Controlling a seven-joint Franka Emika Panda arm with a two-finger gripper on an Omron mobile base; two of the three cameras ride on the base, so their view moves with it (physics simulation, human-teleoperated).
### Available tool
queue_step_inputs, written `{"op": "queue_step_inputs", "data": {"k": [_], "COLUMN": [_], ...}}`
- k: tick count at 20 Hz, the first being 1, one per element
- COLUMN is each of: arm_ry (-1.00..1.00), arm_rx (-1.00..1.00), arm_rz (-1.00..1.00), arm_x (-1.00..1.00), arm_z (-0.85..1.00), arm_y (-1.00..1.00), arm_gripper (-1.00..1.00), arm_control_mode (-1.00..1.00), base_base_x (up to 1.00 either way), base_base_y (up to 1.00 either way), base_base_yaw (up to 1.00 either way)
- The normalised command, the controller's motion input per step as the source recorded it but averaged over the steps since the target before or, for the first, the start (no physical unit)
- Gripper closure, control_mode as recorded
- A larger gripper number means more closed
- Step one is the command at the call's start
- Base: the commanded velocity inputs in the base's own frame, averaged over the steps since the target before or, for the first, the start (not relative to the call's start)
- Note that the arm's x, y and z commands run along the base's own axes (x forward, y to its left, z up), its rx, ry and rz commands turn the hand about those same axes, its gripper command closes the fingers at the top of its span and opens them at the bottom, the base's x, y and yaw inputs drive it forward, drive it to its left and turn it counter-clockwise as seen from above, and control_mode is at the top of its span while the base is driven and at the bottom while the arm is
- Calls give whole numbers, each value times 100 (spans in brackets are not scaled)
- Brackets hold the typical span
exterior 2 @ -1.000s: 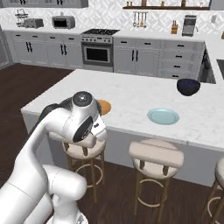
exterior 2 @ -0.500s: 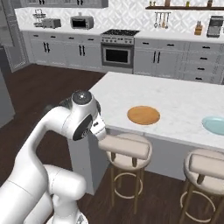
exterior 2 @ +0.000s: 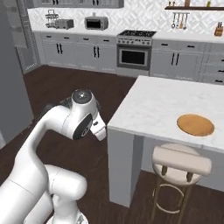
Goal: Pick the chicken drumstick and corn from their plates and place them in the bowl. Then put the bowl in the fridge.
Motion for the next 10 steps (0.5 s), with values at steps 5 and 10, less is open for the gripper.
{"op": "queue_step_inputs", "data": {"k": [5,10], "arm_ry": [0,0], "arm_rx": [0,0], "arm_rz": [0,0], "arm_x": [0,0], "arm_z": [0,0], "arm_y": [0,0], "arm_gripper": [100,100], "arm_control_mode": [100,100], "base_base_x": [91,100], "base_base_y": [100,100], "base_base_yaw": [-2,-3]}}
